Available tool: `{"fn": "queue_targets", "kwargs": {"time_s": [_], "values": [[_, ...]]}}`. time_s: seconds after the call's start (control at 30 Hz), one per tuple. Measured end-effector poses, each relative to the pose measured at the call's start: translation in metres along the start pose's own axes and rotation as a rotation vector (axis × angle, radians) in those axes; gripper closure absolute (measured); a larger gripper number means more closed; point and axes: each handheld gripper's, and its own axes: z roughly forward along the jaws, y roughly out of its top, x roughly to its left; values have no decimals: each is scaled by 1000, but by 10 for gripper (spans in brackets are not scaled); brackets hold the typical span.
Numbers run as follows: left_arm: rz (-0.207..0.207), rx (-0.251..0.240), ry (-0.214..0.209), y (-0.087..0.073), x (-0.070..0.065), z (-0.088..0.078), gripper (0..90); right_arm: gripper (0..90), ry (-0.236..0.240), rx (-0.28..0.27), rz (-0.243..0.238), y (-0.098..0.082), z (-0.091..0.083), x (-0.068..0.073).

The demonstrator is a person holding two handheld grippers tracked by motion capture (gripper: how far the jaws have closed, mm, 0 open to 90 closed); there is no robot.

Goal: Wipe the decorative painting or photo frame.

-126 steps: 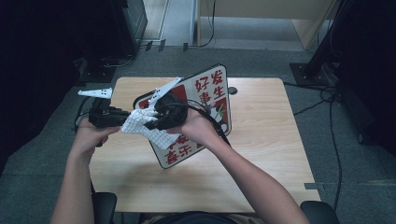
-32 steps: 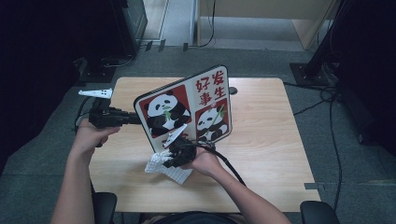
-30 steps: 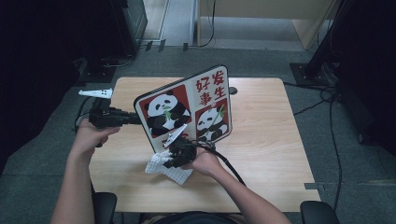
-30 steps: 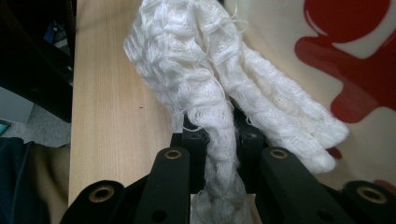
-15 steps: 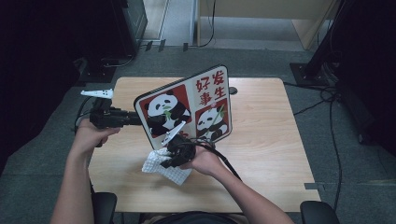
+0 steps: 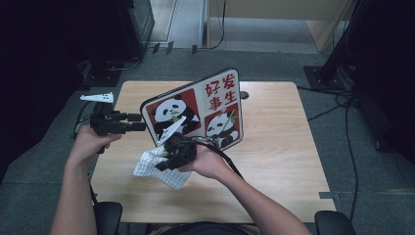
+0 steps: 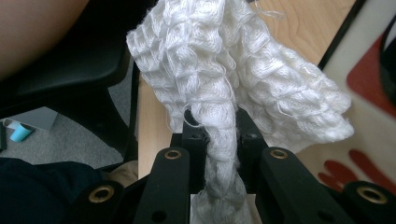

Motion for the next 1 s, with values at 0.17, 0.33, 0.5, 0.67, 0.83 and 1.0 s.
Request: {"fn": "queue_targets", "kwargs": {"time_s": [0.17, 0.33, 0.5, 0.67, 0.83, 1.0], "values": [[10, -13, 1, -2, 1, -4, 364, 796, 1, -13, -28, 14, -5, 5], [4, -18, 3, -4, 2, -9, 364, 796, 6, -20, -44, 28, -9, 8], [1, -18, 3, -7, 3, -12, 365, 796, 16, -35, -67, 42, -13, 10], [-4, -22, 9, -11, 3, -19, 365, 796, 6, -39, -88, 56, -18, 11], [-7, -28, 20, -15, 3, -24, 365, 796, -8, -48, -96, 67, -26, 9], [-7, -26, 37, -17, 2, -27, 366, 795, -22, -67, -104, 78, -36, 6]]}}
